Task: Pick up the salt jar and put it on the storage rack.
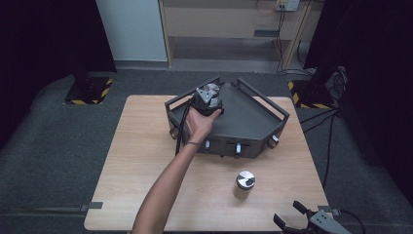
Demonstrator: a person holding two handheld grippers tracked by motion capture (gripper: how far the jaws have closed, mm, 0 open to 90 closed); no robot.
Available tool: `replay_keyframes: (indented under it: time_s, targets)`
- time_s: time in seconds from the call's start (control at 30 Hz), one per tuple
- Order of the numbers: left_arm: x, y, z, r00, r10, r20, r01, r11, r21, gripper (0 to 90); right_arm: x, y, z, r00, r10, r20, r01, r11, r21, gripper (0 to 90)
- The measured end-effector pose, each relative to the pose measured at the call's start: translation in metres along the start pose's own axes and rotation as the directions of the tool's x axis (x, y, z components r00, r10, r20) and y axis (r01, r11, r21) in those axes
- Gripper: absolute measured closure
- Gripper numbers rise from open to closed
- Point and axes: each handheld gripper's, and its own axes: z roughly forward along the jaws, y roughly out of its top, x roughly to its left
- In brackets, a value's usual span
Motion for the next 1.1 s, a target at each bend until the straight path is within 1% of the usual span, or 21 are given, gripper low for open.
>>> replay_keyframes:
  time_s: [0.03, 0.07, 0.1, 0.17, 0.3, 0.43, 0.6, 0.7, 0.77, 0.83, 0.93, 1.1]
  targets:
    - [-0.002, 0.0, -0.003, 0.9996, 0.028, -0.01, -0.028, 0.9996, -0.006, 14.6, 0.0, 0.0, 0.0, 1.0, -0.001, -0.001, 0.001, 1.0, 0.001, 5.4]
    - [-0.005, 0.0, -0.004, 0.9989, 0.04, -0.024, -0.04, 0.9991, -0.01, 12.8, 0.0, 0.0, 0.0, 1.0, -0.002, -0.002, 0.002, 1.0, 0.002, 5.4]
    - [-0.005, 0.0, -0.004, 0.9989, 0.04, -0.024, -0.04, 0.9991, -0.01, 10.4, 0.0, 0.0, 0.0, 1.0, -0.002, -0.002, 0.002, 1.0, 0.002, 5.4]
    - [-0.008, -0.001, -0.006, 0.9979, 0.049, -0.041, -0.05, 0.9985, -0.021, 9.9, 0.0, 0.0, 0.001, 1.0, -0.003, -0.004, 0.003, 1.0, 0.004, 5.4]
    - [-0.008, 0.0, -0.01, 0.9979, 0.043, -0.049, -0.044, 0.9986, -0.03, 9.3, 0.001, 0.001, 0.001, 1.0, -0.005, -0.005, 0.005, 1.0, 0.003, 5.4]
    - [-0.006, 0.003, -0.014, 0.9976, 0.045, -0.053, -0.046, 0.9988, -0.017, 8.0, 0.002, 0.001, 0.0, 1.0, -0.006, 0.0, 0.006, 1.0, 0.002, 5.4]
    - [-0.007, 0.004, -0.019, 0.9964, 0.052, -0.068, -0.053, 0.9983, -0.022, 7.0, 0.003, 0.001, 0.0, 0.9999, -0.012, 0.0, 0.012, 1.0, 0.001, 5.4]
    - [-0.007, 0.004, -0.022, 0.9964, 0.051, -0.068, -0.053, 0.9983, -0.026, 7.1, 0.004, 0.001, 0.0, 0.9999, -0.011, 0.001, 0.011, 1.0, 0.001, 5.4]
    - [-0.008, 0.0, -0.026, 0.9961, 0.042, -0.078, -0.045, 0.998, -0.044, 7.1, 0.004, 0.001, -0.001, 0.9999, -0.014, 0.002, 0.014, 1.0, 0.002, 5.4]
    - [-0.008, -0.002, -0.029, 0.9962, 0.038, -0.079, -0.042, 0.998, -0.047, 7.1, 0.004, 0.001, -0.001, 0.9999, -0.014, 0.005, 0.014, 1.0, 0.0, 5.4]
    - [-0.007, -0.004, -0.035, 0.9953, 0.046, -0.086, -0.05, 0.9977, -0.046, 7.1, 0.004, 0.001, -0.001, 0.9999, -0.015, 0.008, 0.015, 1.0, -0.001, 5.4]
    - [-0.004, -0.007, -0.045, 0.995, 0.038, -0.092, -0.044, 0.9972, -0.06, 7.1, 0.005, 0.001, -0.001, 0.9997, -0.022, 0.008, 0.022, 1.0, 0.0, 5.4]
